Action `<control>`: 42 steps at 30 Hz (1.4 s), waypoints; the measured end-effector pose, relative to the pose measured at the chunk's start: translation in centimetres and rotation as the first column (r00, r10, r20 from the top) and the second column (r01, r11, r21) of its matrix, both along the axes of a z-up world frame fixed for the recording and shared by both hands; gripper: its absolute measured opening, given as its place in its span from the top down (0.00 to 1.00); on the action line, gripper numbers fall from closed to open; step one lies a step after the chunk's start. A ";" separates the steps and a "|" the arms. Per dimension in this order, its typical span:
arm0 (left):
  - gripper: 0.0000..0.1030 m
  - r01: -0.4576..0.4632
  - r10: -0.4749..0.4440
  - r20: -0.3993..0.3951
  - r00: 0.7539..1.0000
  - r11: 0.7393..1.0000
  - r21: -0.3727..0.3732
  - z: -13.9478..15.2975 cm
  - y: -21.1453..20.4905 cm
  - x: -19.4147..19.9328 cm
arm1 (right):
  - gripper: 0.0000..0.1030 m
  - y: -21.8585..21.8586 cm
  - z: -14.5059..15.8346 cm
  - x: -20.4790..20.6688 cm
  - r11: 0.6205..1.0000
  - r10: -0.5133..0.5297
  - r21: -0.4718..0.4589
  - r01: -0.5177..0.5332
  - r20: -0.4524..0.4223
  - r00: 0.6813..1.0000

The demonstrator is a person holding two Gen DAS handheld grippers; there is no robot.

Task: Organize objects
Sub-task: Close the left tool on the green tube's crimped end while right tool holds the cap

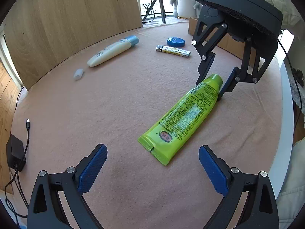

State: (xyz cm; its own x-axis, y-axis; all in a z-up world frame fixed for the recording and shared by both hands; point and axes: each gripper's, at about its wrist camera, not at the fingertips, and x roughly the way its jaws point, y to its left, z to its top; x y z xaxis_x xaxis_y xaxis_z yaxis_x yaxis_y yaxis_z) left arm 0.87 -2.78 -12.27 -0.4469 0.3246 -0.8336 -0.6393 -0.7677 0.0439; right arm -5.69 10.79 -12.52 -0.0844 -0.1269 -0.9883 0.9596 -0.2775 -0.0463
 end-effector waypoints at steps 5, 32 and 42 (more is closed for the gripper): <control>0.04 0.123 -0.122 0.022 0.992 0.992 -0.016 -0.8 1.3 1.6 | 0.71 -1.0 -0.1 1.2 0.994 0.110 0.023 -0.110 -0.005 0.994; 0.55 0.324 -0.326 0.101 0.940 0.945 0.031 -0.2 3.5 3.2 | 0.71 -5.3 0.0 -0.1 0.927 0.368 0.080 -0.366 -0.018 0.930; 0.55 0.339 -0.340 0.108 0.934 0.940 0.027 0.1 3.4 3.4 | 0.72 -5.2 0.0 -0.4 0.927 0.370 0.080 -0.368 -0.017 0.929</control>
